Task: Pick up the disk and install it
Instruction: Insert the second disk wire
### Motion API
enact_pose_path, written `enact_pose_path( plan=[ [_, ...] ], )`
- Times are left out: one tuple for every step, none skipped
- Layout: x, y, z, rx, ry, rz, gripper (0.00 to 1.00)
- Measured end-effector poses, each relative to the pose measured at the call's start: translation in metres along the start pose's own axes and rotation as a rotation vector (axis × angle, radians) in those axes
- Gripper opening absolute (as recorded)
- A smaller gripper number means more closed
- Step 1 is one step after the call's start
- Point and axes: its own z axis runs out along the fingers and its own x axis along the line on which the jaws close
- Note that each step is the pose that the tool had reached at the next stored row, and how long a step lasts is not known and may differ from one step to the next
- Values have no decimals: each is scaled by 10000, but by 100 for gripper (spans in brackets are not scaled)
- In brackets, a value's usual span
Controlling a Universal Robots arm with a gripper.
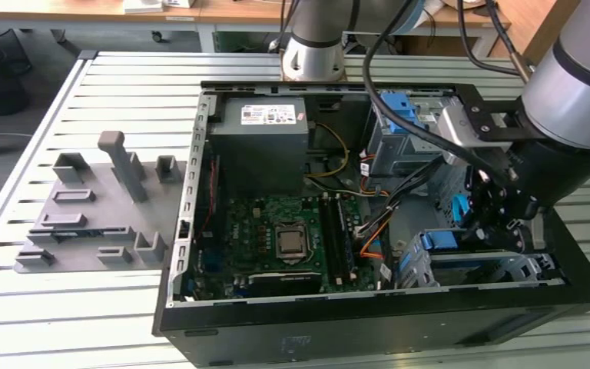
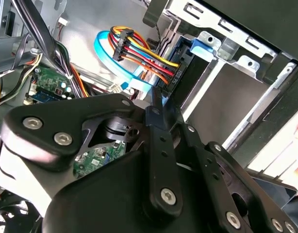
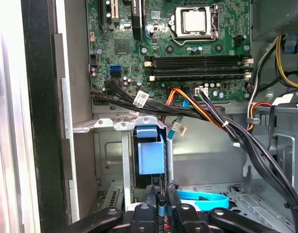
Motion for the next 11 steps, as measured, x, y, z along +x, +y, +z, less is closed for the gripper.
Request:
enact_pose_path(
  plan=[
    [0,0,-6,0,0,0,24],
    [-1,-1,-11,0,0,0,24],
    [-1,-1,-18,0,0,0,24],
    [-1,-2,-23,0,-1,0,24],
    [-1,-2,-30,0,-1,0,24],
    [-2,-2,-38,0,0,0,24],
    [-2,-3,-46,0,1,0,24],
    [-3,-4,-55,0,1,0,24],
    [-3,-4,-63,0,1,0,24],
    [-3,-4,-70,0,1,0,24],
    [-3,-5,-76,0,0,0,24]
  ],
)
